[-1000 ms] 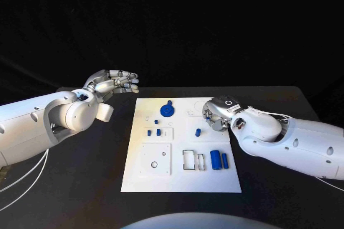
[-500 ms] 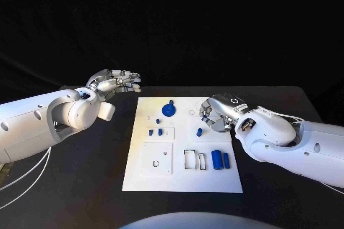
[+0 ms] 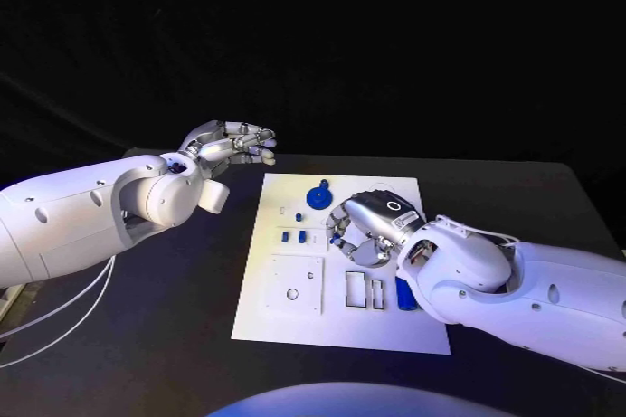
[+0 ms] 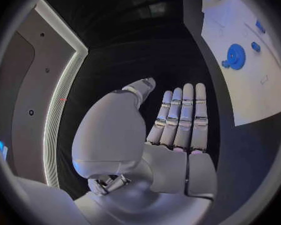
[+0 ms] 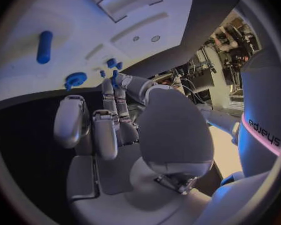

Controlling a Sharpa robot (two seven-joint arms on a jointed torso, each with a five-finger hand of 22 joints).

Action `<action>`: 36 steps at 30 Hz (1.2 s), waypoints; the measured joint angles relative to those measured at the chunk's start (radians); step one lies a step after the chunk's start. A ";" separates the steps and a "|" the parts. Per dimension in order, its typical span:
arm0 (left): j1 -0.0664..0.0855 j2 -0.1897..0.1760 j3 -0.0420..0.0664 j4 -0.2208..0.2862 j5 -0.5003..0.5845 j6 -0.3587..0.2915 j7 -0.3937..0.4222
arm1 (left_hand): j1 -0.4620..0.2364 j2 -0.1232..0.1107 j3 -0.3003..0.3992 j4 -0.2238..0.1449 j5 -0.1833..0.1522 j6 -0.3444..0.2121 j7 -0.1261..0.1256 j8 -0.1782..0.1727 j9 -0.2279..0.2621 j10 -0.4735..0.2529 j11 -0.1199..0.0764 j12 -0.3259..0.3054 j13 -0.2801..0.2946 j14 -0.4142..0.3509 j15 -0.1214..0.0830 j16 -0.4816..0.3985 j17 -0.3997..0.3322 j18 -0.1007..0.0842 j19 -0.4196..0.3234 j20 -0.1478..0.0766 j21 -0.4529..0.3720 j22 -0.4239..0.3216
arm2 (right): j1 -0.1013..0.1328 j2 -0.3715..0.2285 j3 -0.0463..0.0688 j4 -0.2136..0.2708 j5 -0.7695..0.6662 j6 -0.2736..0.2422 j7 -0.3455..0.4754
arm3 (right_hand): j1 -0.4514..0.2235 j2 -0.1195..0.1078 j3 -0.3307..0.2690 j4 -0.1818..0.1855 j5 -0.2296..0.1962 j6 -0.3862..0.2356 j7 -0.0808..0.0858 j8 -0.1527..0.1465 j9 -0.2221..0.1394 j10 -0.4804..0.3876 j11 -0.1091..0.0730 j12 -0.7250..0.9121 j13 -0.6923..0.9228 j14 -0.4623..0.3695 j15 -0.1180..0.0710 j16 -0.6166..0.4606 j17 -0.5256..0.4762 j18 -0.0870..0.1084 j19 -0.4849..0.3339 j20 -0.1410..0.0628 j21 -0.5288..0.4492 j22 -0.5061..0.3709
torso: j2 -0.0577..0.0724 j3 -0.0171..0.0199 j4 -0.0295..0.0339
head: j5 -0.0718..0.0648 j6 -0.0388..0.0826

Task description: Assemble the parts on the task board

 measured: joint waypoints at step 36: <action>0.000 0.045 0.000 -0.016 0.000 0.007 -0.015 | 0.000 0.000 -0.005 0.006 0.000 -0.004 0.004 0.000 0.000 -0.007 0.000 0.000 0.001 0.000 0.000 -0.004 0.000 0.000 0.000 0.000 -0.004 -0.004 | -0.092 0.133 -0.014 -0.109 0.009 0.052 0.048 | -0.001 -0.002 0.005 0.000 0.002 -0.002 -0.001 0.000 0.004 0.000 0.000 -0.004 0.001 0.000 0.000 0.000 -0.004 0.000 0.000 0.000 -0.004 0.000 | 0.000 -0.0013 0.0011 | 0.061 -0.037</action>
